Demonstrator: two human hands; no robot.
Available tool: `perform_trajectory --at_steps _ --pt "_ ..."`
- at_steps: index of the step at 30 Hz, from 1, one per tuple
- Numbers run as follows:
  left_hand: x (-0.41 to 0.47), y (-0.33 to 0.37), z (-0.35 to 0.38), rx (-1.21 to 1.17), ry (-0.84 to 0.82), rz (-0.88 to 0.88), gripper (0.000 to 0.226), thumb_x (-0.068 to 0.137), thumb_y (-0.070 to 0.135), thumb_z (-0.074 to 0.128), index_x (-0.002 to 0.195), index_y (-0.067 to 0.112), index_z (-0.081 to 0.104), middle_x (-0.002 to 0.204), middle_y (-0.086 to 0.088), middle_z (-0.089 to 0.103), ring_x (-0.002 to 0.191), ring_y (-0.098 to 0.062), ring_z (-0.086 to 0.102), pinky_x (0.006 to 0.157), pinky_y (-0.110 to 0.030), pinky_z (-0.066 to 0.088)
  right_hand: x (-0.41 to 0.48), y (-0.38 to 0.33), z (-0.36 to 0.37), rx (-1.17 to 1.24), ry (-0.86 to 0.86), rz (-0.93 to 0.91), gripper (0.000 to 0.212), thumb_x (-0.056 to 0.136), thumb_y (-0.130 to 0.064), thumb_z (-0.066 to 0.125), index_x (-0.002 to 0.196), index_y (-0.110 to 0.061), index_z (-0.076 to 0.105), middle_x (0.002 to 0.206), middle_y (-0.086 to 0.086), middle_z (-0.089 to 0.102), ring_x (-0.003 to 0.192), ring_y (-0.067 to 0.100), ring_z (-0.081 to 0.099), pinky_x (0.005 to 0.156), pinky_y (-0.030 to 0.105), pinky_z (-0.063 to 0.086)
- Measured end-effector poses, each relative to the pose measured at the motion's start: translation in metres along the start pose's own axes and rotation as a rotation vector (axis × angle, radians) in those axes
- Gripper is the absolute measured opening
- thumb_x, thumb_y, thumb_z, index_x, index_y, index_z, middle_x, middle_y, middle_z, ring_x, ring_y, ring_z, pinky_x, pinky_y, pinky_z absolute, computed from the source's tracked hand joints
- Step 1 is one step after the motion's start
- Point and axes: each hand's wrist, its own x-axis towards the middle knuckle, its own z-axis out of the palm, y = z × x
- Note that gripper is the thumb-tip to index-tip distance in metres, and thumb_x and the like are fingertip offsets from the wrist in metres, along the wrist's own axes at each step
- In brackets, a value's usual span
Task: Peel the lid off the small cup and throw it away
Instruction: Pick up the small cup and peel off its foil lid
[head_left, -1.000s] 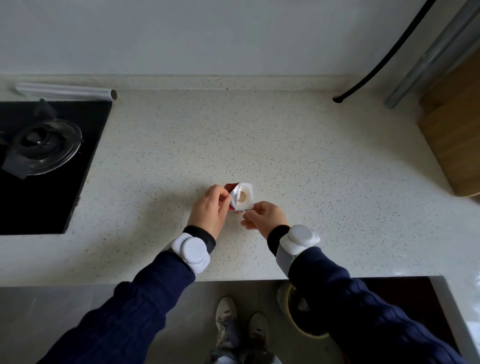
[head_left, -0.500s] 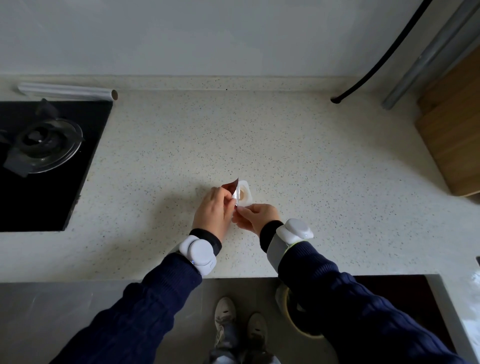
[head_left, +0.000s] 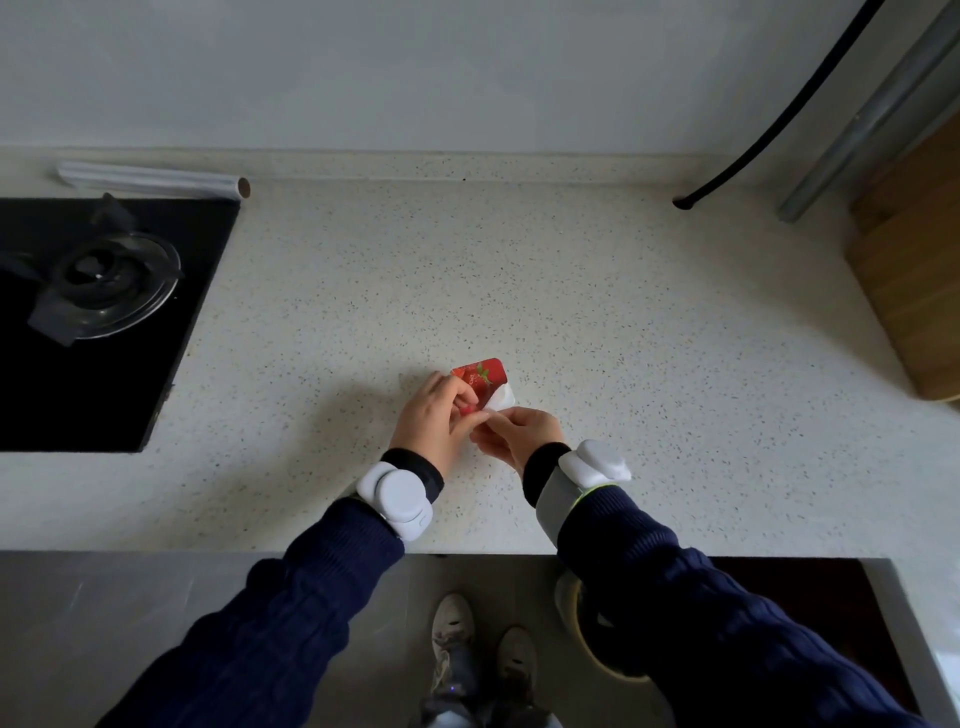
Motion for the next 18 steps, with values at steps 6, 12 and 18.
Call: perform_trajectory --at_steps 6,12,18 --pt "0.006 -0.002 -0.006 0.049 -0.116 0.017 0.014 0.075 0.008 0.073 0.083 0.003 0.063 0.092 -0.013 0.06 0.071 -0.018 0.058 0.069 -0.029 0.053 0.001 0.0 -0.005 0.0 -0.024 0.009 0.013 0.084 -0.008 0.061 0.074 -0.001 0.062 0.072 0.014 0.065 0.058 0.013 0.065 0.06 0.016 0.057" --pt "0.011 0.003 -0.007 0.088 -0.148 -0.01 0.012 0.076 0.011 0.072 0.082 0.006 0.063 0.092 -0.01 0.06 0.072 -0.016 0.056 0.073 -0.037 0.056 0.003 -0.002 -0.008 0.007 -0.046 0.033 0.016 0.086 -0.007 0.058 0.073 0.001 0.063 0.073 0.015 0.065 0.056 0.012 0.066 0.06 0.018 0.057" --pt "0.013 0.009 -0.01 0.224 -0.146 0.024 0.011 0.081 0.018 0.065 0.079 0.008 0.063 0.092 -0.009 0.061 0.087 -0.023 0.056 0.072 -0.039 0.052 0.006 -0.001 -0.01 -0.003 -0.055 0.027 0.019 0.088 -0.005 0.054 0.09 0.012 0.063 0.076 0.013 0.066 0.066 0.018 0.065 0.062 0.018 0.057"
